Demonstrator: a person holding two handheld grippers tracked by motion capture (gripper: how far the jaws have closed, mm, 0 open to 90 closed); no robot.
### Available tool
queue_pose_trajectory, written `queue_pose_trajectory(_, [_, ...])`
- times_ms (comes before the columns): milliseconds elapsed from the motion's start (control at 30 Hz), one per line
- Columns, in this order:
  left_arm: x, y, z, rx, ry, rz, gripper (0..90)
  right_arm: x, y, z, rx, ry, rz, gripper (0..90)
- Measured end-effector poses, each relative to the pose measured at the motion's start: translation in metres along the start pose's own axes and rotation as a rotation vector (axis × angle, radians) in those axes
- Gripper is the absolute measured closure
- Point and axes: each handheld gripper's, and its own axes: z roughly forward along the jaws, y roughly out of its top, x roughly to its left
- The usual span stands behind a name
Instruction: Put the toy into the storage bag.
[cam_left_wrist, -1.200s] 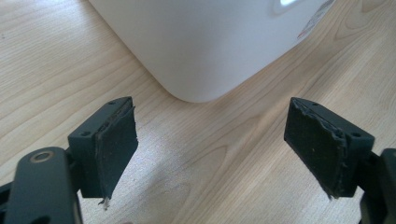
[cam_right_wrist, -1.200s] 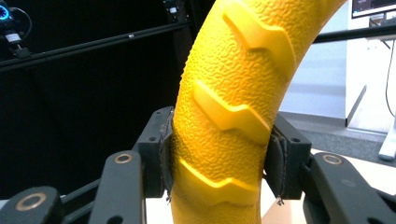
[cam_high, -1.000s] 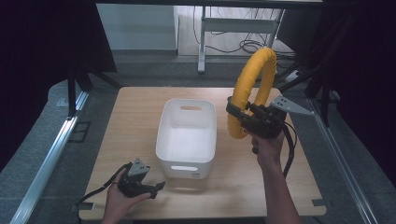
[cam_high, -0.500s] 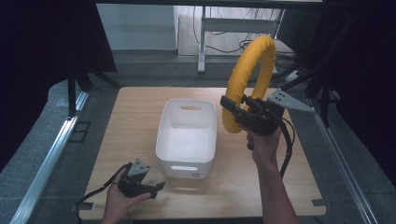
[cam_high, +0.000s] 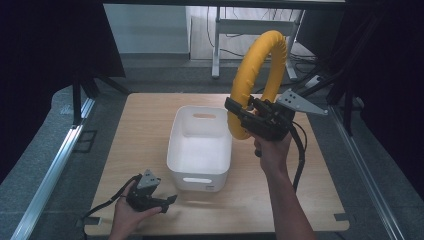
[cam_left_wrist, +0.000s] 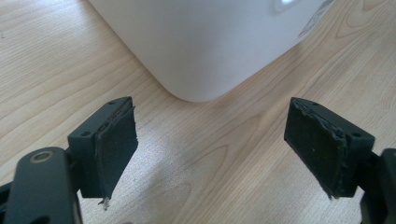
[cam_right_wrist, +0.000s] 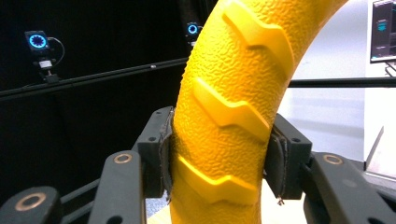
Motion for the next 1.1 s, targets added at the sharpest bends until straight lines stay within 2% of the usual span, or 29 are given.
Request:
queue_pose_trajectory(233, [0.0,0.0,-0.001,0.001,0.0,0.0,17.0,0.018,0.003,0.013,-0.011,0.029,-0.013,50.0])
queue_pose_trajectory(367, [0.0,0.0,-0.001,-0.001,0.001,-0.002,17.0,0.03,-0.003,0.025,0.0,0.035,-0.039,50.0])
queue_pose_trajectory(500, [0.001,0.0,-0.001,-0.002,0.001,0.0,17.0,0.035,-0.006,0.032,-0.003,0.059,-0.017,49.9])
queue_pose_trajectory(667, [0.001,0.0,-0.001,-0.002,-0.001,0.003,17.0,0.04,-0.007,0.038,-0.009,0.067,-0.016,49.9])
queue_pose_trajectory(967, [0.001,0.0,-0.003,-0.003,-0.002,0.003,17.0,0.058,-0.012,0.049,-0.01,0.091,-0.024,49.9])
queue_pose_trajectory(1100, [0.001,0.0,-0.003,-0.003,-0.001,0.004,17.0,0.062,-0.016,0.053,-0.006,0.105,-0.011,49.8])
